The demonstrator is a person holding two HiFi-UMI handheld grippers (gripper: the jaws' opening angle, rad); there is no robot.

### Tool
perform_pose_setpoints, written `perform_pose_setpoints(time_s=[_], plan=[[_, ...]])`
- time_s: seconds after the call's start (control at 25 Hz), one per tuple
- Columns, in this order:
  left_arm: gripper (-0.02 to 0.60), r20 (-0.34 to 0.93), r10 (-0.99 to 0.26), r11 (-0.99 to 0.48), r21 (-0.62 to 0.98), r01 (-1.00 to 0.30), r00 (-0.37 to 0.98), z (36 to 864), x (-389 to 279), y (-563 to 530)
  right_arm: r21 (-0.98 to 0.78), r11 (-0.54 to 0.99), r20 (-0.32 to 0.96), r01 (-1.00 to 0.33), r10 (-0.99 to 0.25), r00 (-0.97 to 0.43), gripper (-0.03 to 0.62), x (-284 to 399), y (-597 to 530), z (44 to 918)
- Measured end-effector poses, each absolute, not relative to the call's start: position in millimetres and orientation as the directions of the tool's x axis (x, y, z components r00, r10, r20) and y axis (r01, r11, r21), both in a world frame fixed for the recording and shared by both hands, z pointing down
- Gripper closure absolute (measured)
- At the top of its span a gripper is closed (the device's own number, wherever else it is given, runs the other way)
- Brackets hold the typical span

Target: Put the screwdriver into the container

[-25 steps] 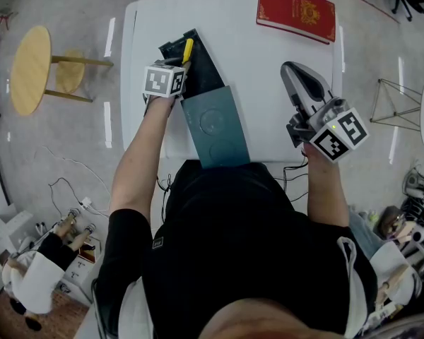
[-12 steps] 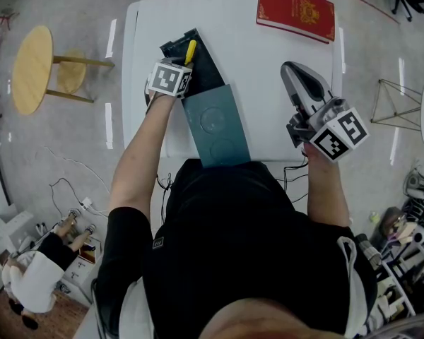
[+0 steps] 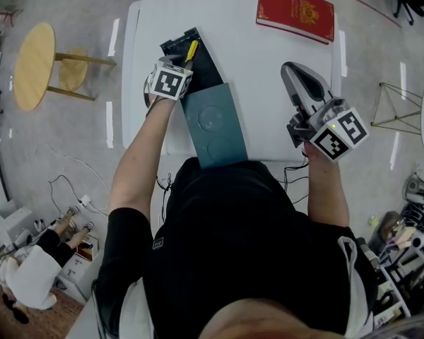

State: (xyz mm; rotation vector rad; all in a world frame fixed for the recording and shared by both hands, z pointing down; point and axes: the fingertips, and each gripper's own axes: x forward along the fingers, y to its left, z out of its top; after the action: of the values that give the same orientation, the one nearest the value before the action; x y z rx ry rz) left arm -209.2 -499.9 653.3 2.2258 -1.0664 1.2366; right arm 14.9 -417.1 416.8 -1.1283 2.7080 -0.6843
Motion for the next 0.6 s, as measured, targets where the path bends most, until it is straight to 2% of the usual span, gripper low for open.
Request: perform_pose_setpoints(time_s=[0.36,0.6], plan=[[0.488,0.68,-0.635,-0.573,-0.097,-0.814,0.366,575.5,-218.0,-493.2,-0.447,0.664,0.02,-0.599,-0.662,-0.749,0.563,9.0,-411.9,408.5],[0.532,0.568,-0.71,-0.554,-0.086,-0.828,0.416,522.6,-229.4,-471.1,-0.434,0.685,0.013,-0.584,-0.644,-0.765,0.563,-10.0,-404.6,399.9]])
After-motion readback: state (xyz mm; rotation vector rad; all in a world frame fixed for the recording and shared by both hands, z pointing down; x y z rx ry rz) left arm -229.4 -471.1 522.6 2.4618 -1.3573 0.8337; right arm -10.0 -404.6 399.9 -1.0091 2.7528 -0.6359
